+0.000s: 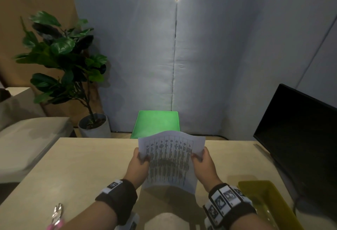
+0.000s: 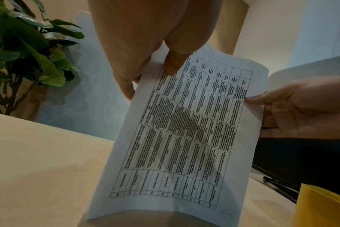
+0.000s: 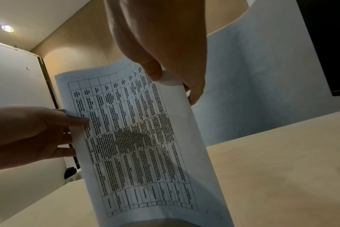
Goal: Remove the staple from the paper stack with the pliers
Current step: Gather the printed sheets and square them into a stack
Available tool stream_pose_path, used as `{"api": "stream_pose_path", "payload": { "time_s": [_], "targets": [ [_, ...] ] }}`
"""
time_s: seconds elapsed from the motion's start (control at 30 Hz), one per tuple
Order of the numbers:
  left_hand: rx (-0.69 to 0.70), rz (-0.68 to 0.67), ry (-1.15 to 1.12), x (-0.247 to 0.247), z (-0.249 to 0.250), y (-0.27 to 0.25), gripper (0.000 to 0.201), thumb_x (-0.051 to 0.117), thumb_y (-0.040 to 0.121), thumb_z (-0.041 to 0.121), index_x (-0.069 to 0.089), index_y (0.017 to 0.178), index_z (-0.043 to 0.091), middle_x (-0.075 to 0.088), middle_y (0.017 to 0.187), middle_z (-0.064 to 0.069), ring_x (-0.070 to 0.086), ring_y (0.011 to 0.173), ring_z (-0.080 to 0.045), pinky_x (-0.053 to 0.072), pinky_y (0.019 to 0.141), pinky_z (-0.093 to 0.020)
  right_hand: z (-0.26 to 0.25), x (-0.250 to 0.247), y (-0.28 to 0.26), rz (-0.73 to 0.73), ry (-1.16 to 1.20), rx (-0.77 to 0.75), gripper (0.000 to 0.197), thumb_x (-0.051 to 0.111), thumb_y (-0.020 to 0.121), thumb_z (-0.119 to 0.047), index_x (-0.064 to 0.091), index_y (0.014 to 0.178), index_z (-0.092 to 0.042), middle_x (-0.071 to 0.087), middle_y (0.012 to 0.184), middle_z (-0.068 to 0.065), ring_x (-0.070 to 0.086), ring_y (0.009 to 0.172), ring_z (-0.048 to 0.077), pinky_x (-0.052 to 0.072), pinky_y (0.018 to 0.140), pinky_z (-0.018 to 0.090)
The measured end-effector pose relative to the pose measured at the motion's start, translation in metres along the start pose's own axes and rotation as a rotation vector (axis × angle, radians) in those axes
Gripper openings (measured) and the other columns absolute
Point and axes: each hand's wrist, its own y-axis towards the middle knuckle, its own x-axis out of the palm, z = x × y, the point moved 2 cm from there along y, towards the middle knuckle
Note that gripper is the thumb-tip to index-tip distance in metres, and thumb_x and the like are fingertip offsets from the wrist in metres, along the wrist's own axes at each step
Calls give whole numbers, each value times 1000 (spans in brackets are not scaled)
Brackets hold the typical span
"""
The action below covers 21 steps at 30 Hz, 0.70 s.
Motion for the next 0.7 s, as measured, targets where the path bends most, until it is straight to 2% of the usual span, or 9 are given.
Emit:
{"api": "stream_pose_path", "payload": {
  "time_s": [0.13, 0.27, 0.33, 0.43, 0.57, 0.7],
  "targets": [
    [-7, -3, 11, -3, -2, -2, 21, 45, 97, 11, 38, 114, 22, 56, 105, 0, 53, 100, -21, 43, 81, -34, -1, -2, -1, -11, -3, 8, 16, 48, 97, -15, 47, 113, -19, 61, 106, 2, 58, 99, 18, 46, 80, 30],
    [7, 1, 47, -4, 0, -4, 19, 45, 97, 11, 40, 112, 22, 57, 97, 7, 54, 96, -20, 44, 76, -30, -3, -4, -2, -20, -23, 8, 17, 47, 97, -14, 47, 114, -17, 60, 109, 4, 57, 103, 20, 48, 89, 36],
    [16, 7, 62, -4, 2, -7, 19, 45, 97, 11, 40, 111, 22, 57, 97, 6, 54, 97, -21, 44, 77, -32, -3, -4, -3, -19, -37, 14, 18, 47, 97, -15, 47, 115, -15, 61, 110, 5, 58, 105, 22, 49, 94, 41],
    [14, 16, 71, -4, 4, -11, 18, 44, 98, 10, 38, 111, 22, 55, 99, 3, 53, 97, -20, 42, 80, -32, -2, -4, -5, -21, -56, 27, 18, 47, 97, -17, 47, 115, -15, 61, 110, 8, 59, 103, 24, 50, 93, 46],
    [9, 34, 69, -5, 5, -14, 20, 44, 98, 10, 36, 111, 21, 54, 92, 9, 52, 95, -19, 42, 78, -29, -2, -4, -7, -17, -60, 39, 20, 48, 97, -17, 47, 117, -16, 61, 112, 8, 59, 105, 25, 49, 95, 48],
    [2, 22, 51, -5, 2, -15, 22, 46, 97, 8, 37, 114, 16, 55, 107, -3, 54, 100, -21, 45, 73, -28, -1, -4, -9, -21, -69, 44, 23, 48, 97, -15, 46, 120, -16, 60, 111, 5, 58, 106, 24, 49, 95, 47]
  ]
}}
